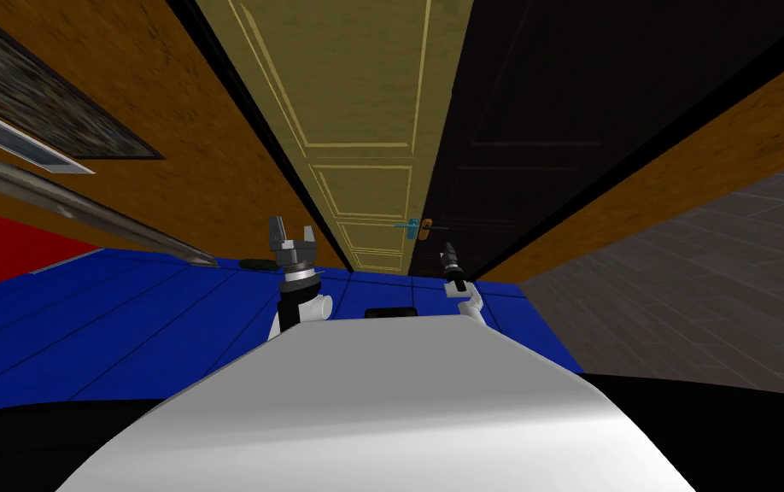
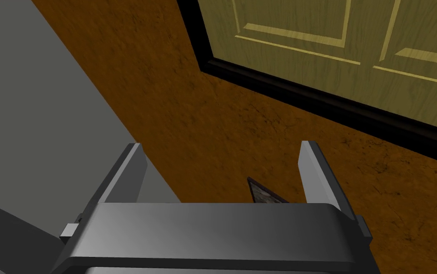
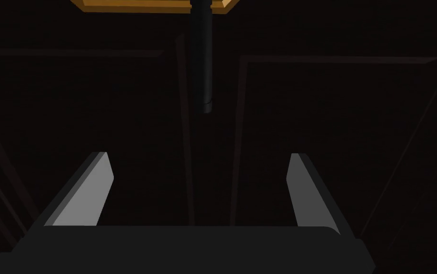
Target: Pull the door open
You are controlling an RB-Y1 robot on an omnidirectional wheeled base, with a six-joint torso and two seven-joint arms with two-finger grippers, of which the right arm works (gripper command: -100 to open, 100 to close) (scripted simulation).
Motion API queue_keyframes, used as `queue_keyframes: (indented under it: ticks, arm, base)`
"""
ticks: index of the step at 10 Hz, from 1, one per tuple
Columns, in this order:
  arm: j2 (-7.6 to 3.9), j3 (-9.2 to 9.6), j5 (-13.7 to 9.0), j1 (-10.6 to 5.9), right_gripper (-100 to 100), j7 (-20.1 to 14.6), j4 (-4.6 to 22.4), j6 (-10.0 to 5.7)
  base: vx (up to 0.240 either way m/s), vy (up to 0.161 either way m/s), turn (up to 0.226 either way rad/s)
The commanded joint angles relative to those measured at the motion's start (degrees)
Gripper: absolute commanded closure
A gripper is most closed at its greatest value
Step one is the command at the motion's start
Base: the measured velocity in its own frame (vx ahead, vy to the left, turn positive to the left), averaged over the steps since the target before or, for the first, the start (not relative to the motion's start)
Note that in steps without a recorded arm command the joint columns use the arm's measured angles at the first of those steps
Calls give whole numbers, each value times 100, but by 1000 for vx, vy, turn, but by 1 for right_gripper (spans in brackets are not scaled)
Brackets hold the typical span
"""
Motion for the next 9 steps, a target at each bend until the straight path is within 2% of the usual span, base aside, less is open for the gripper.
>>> queue_keyframes:
  ticks: [1, 9]
  arm:
    - [-4, 1, -11, -2, -100, 5, 9, -4]
    - [-53, 4, -108, -30, -100, 49, 92, -35]
  base:
    - [-227, -10, 11]
    - [-216, -38, 24]
